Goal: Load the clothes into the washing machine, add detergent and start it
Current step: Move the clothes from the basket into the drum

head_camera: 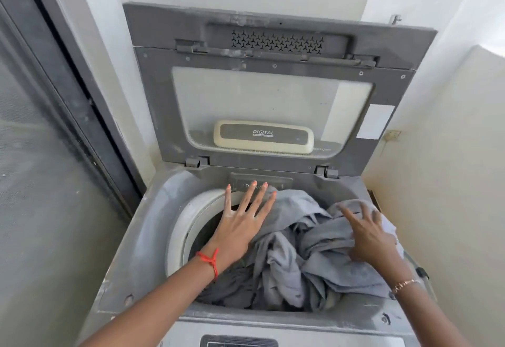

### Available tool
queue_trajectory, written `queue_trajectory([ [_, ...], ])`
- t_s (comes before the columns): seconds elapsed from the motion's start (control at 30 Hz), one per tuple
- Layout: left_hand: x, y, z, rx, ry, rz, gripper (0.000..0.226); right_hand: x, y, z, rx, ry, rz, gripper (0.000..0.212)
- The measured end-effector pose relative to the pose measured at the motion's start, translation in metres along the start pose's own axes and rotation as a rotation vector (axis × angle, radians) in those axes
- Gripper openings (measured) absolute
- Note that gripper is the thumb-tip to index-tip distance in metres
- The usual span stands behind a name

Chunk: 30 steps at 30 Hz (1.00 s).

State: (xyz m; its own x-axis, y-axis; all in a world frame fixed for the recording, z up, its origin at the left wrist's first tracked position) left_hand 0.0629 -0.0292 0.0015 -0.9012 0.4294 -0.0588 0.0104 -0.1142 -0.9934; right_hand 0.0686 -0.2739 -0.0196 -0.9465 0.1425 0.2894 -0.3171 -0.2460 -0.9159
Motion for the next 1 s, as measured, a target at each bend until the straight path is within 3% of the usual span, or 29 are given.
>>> queue_trajectory([
  [0.07,0.000,-0.001,0.000,0.001,0.003,0.021,0.111,-0.003,0.000,-0.001,0.061,0.045,0.105,0.043],
  [0.13,0.001,-0.002,0.003,0.015,0.004,0.016,0.110,0.002,-0.014,-0.009,-0.037,0.079,0.266,0.020],
  [0.27,0.006,-0.010,0.004,0.004,0.001,0.033,0.111,0.015,-0.055,-0.029,-0.324,0.043,0.399,0.039],
  [0.37,0.006,-0.020,0.004,-0.021,0.002,0.074,0.111,0.024,-0.107,-0.057,-0.637,-0.093,0.496,0.018],
  [0.43,0.007,-0.033,0.000,-0.066,-0.034,0.153,0.109,0.035,-0.150,-0.088,-0.850,-0.297,0.515,0.023],
  [0.5,0.010,-0.050,-0.015,-0.053,-0.124,0.264,0.105,0.041,-0.177,-0.113,-1.244,-0.456,0.396,0.033],
  [0.57,0.016,-0.071,-0.035,-0.016,-0.186,0.395,0.112,0.028,-0.169,-0.132,-1.747,-0.552,0.115,0.027],
  [0.63,0.021,-0.082,-0.047,-0.039,-0.185,0.461,0.118,0.012,-0.134,-0.151,-2.089,-0.537,-0.225,0.024],
  [0.67,0.022,-0.080,-0.049,-0.057,-0.166,0.440,0.121,0.004,-0.110,-0.159,-2.140,-0.480,-0.345,0.025],
  [0.73,0.024,-0.063,-0.047,-0.072,-0.119,0.348,0.129,-0.009,-0.060,-0.168,-2.016,-0.321,-0.452,0.024],
  [0.8,0.023,-0.042,-0.039,-0.078,-0.068,0.274,0.128,-0.020,-0.018,-0.165,-1.657,-0.226,-0.432,0.018],
  [0.93,0.013,-0.007,-0.023,-0.011,-0.064,0.155,0.126,-0.030,0.018,-0.139,-0.652,-0.253,-0.325,0.014],
  [1.0,0.003,0.005,-0.013,0.026,-0.049,0.095,0.124,-0.028,0.026,-0.114,-0.089,-0.164,-0.248,0.038],
])
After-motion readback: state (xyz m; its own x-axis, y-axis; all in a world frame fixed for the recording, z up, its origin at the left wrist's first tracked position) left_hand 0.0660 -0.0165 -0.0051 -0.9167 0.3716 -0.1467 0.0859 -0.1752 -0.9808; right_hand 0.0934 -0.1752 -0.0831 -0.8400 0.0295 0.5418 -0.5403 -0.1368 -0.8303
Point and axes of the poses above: each hand's wrist, its own x-axis away from the middle knuckle, its own y-axis out of the palm, z = x × y, the point moved 6 cm from there along -x, towards the middle knuckle, and after that the axes turned 12 degrees about x, right-handed, at the moved point
